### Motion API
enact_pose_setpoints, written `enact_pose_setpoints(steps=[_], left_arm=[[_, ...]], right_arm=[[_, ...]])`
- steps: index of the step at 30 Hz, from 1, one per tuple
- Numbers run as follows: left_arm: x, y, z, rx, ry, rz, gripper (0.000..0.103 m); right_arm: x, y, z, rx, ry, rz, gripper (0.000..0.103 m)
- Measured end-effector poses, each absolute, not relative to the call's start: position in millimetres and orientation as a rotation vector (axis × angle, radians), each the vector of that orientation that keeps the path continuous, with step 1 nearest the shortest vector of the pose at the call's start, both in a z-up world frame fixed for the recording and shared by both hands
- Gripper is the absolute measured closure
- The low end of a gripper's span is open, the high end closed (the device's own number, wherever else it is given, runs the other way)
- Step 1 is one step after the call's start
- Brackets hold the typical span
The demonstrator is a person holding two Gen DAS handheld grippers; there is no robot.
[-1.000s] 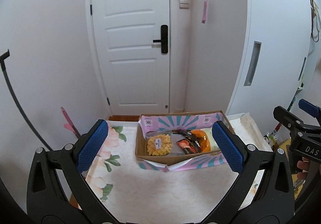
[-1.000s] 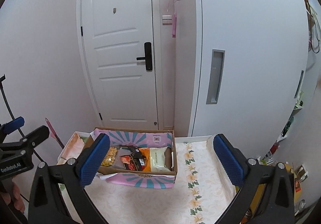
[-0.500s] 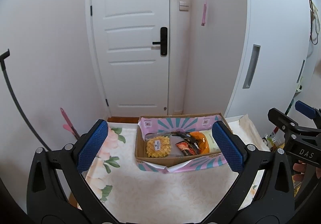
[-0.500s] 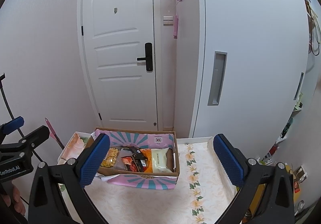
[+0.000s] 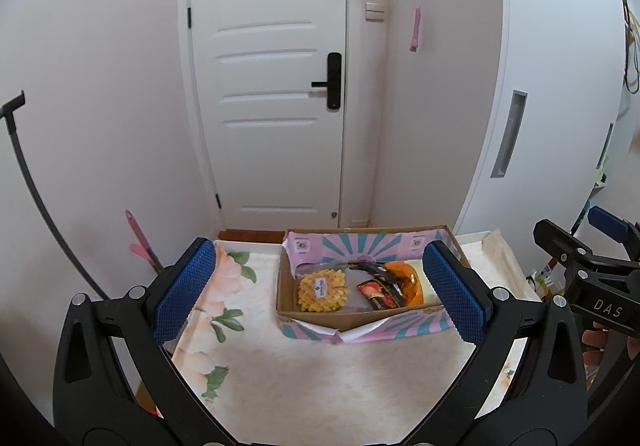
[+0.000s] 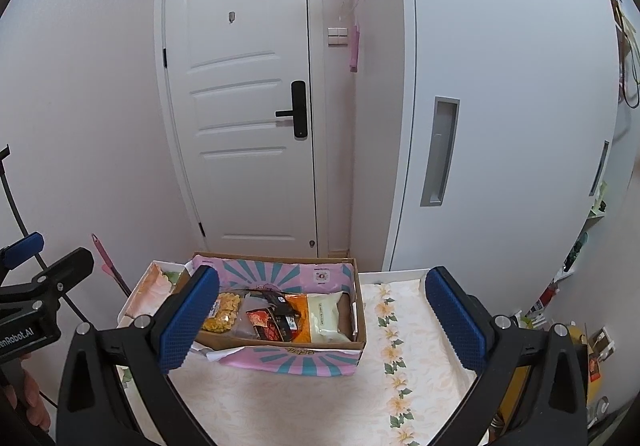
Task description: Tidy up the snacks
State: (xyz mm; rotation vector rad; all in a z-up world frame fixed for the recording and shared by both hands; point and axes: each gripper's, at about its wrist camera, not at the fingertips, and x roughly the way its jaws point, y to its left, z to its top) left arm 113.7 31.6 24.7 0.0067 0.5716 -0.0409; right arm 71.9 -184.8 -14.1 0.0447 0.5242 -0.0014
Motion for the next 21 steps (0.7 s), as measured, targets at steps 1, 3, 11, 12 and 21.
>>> enact_pose_setpoints(steps=[1, 3, 11, 12, 21], left_arm=[[113.9, 31.3, 24.5, 0.008, 0.571, -0.04, 0.0], [113.8, 31.2, 24.6, 0.011, 0.569, -0.04, 0.0], [114.1, 31.8, 24.5, 0.012, 0.557, -0.035, 0.0], [114.1, 31.8, 24.7, 0.011, 0.556, -0.035, 0.0], [113.8, 33.0, 26.7, 0.011, 0.529, -0.006, 0.0]], right_arm=[[72.2, -184.9, -13.9, 0.044, 0.524, -0.002, 0.0], [71.9, -183.4, -14.3, 0.043, 0.523, -0.004, 0.0], [72.1, -182.1, -16.2, 0.048, 0.527, -0.015, 0.0], [72.0, -181.9, -16.2, 0.048, 0.526, -0.016, 0.0], [72.5, -181.8, -17.2, 0.051, 0.527, -0.013, 0.0]])
